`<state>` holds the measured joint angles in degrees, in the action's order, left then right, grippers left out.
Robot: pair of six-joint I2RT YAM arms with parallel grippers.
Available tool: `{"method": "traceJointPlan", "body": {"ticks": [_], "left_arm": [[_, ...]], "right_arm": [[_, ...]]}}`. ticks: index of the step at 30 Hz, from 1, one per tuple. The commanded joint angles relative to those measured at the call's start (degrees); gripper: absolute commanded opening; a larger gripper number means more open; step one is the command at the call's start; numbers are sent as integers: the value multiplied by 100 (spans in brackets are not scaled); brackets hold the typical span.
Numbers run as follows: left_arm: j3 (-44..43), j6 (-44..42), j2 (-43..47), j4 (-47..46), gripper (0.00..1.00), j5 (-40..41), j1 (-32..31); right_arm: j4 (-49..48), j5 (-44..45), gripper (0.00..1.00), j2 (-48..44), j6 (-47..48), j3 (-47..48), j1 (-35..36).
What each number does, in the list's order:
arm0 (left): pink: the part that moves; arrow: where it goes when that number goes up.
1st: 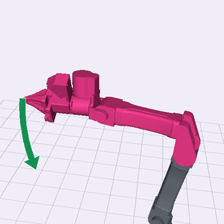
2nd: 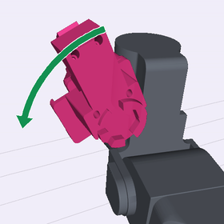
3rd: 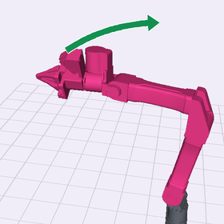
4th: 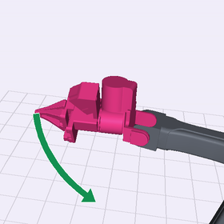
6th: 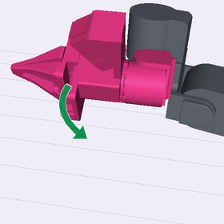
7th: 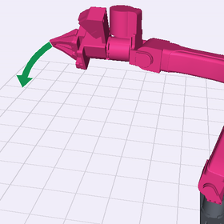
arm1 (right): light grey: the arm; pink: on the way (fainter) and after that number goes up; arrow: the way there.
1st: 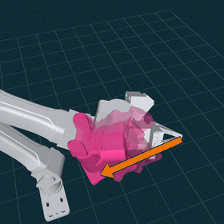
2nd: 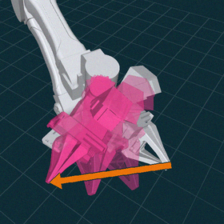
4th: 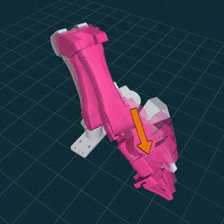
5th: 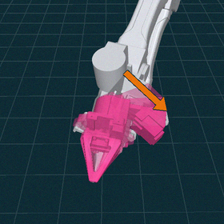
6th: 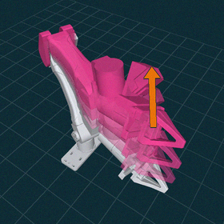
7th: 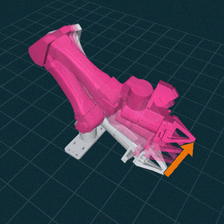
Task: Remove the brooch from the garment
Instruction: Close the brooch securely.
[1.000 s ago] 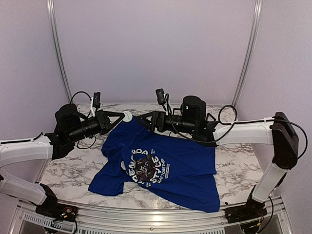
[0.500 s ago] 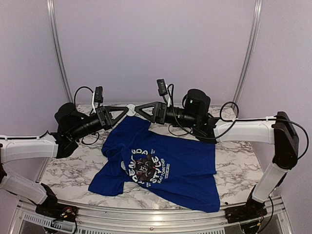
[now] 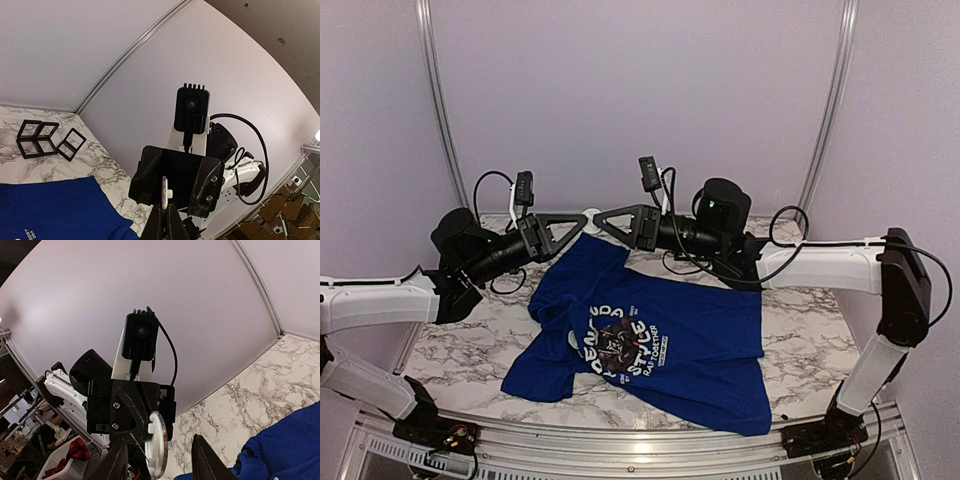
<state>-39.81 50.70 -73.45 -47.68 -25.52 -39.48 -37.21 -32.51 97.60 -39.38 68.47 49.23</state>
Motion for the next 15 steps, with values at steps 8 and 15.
{"method": "traceJointPlan", "body": {"ticks": [8, 15], "left_arm": [[-119, -127, 45, 34, 0, 47, -59], [-127, -138, 41, 48, 0, 65, -75]], "right_arm": [[239, -2, 40, 36, 370, 281, 177], [347, 74, 35, 17, 474, 307, 202]]}}
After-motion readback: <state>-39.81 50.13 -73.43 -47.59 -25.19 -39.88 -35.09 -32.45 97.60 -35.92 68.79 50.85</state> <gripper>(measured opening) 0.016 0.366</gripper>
